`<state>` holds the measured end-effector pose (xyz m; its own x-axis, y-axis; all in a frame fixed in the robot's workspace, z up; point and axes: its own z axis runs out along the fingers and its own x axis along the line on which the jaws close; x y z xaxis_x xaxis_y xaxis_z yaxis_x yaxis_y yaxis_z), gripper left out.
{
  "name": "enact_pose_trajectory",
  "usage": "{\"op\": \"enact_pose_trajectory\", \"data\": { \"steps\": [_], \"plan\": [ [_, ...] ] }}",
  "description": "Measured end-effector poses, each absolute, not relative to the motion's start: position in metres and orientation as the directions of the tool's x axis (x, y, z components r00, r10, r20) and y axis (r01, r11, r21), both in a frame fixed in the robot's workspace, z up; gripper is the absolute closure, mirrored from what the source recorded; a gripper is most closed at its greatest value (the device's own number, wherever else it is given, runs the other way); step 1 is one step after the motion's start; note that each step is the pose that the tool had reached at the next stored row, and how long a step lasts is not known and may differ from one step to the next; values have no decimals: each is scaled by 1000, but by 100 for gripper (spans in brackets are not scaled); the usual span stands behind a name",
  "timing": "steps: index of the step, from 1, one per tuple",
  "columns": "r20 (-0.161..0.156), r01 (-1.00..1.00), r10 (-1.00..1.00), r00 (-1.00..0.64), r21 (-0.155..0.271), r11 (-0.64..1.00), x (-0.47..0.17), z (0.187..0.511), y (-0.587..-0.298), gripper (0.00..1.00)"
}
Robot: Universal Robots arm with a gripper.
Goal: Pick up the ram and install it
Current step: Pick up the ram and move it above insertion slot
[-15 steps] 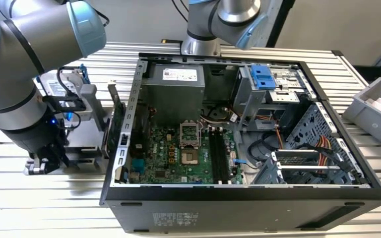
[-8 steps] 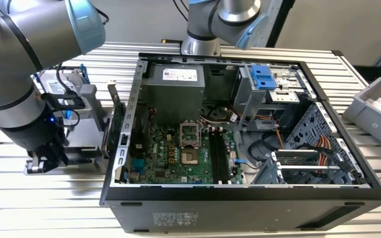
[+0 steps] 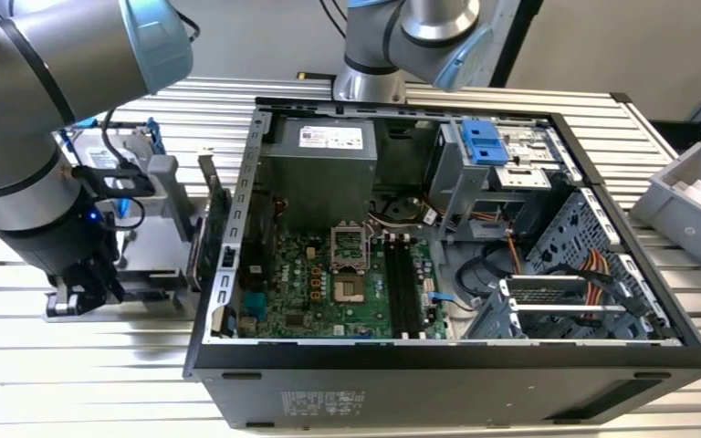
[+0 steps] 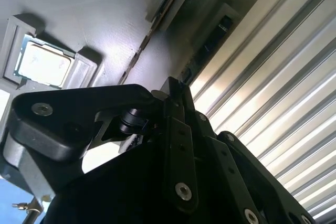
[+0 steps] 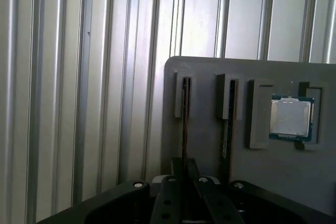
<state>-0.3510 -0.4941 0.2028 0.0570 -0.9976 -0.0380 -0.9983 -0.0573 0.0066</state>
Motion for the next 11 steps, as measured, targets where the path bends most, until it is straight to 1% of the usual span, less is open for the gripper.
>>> {"op": "enact_pose_trajectory", "data": {
  "steps": [11],
  "plan": [
    [-38, -998, -998, 57, 6, -57, -351, 210, -494, 100]
  ]
}}
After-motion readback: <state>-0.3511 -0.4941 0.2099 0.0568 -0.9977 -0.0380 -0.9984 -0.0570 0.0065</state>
